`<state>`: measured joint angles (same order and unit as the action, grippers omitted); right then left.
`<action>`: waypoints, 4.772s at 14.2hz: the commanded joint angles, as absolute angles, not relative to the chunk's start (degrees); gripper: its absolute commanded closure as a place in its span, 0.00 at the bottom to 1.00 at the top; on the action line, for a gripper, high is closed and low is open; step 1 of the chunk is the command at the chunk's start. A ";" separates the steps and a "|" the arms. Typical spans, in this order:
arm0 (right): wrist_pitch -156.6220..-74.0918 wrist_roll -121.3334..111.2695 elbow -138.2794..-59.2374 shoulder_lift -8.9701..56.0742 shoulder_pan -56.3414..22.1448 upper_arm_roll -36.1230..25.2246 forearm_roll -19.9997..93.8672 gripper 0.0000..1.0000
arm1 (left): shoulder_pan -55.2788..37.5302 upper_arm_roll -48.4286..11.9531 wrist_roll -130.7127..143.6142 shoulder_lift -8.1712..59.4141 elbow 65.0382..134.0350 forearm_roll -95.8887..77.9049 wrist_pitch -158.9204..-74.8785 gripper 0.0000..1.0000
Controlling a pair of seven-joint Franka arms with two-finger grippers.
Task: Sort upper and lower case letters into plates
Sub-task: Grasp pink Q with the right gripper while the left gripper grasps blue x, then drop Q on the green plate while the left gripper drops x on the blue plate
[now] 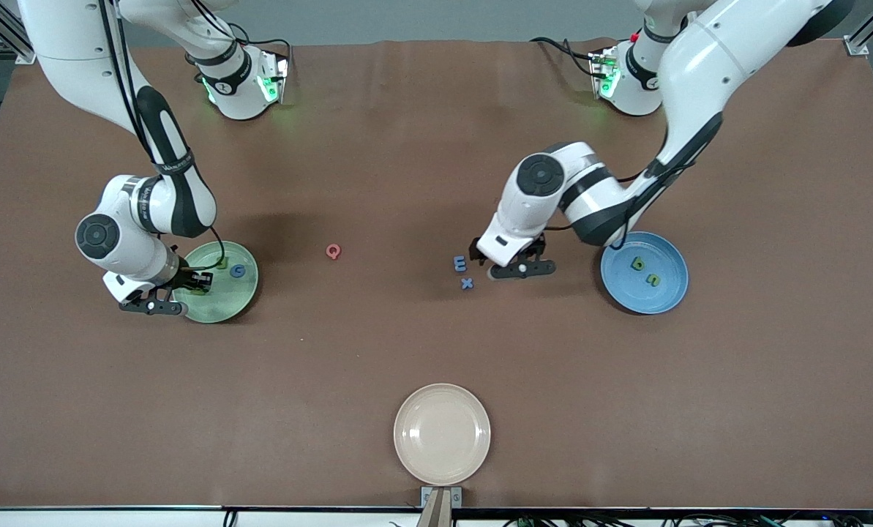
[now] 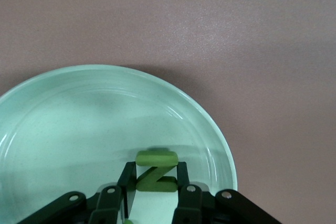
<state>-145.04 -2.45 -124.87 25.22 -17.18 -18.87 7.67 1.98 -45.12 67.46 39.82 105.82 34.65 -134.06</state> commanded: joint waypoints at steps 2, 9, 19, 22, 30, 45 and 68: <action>-142.84 -1.76 -124.63 24.09 -17.75 -18.37 7.91 0.00 | -9.82 -36.14 69.61 44.20 95.90 28.67 -132.80 0.00; -136.49 24.22 -124.28 19.51 -33.11 -18.37 9.84 0.00 | -16.08 -31.11 73.21 48.43 90.62 25.49 -133.33 0.00; -152.83 39.63 -129.81 23.37 -50.00 -18.46 13.10 0.00 | -16.35 -29.00 72.51 48.87 90.70 26.10 -134.21 0.26; -154.42 39.81 -129.73 25.05 -50.36 -18.46 13.10 0.05 | -17.31 -28.92 72.42 48.96 90.70 25.67 -134.21 0.26; -152.31 41.83 -129.81 24.79 -51.94 -18.37 13.10 0.56 | -17.67 -28.74 70.84 49.92 90.53 25.84 -134.21 0.37; -141.52 25.44 -126.13 19.07 -39.40 -19.07 12.92 1.00 | -17.67 -28.74 70.23 49.75 88.42 26.28 -133.60 0.85; -139.93 -4.31 -118.92 26.02 -20.48 -17.75 13.27 0.00 | 40.17 -54.05 35.07 29.09 128.85 43.95 -135.18 0.84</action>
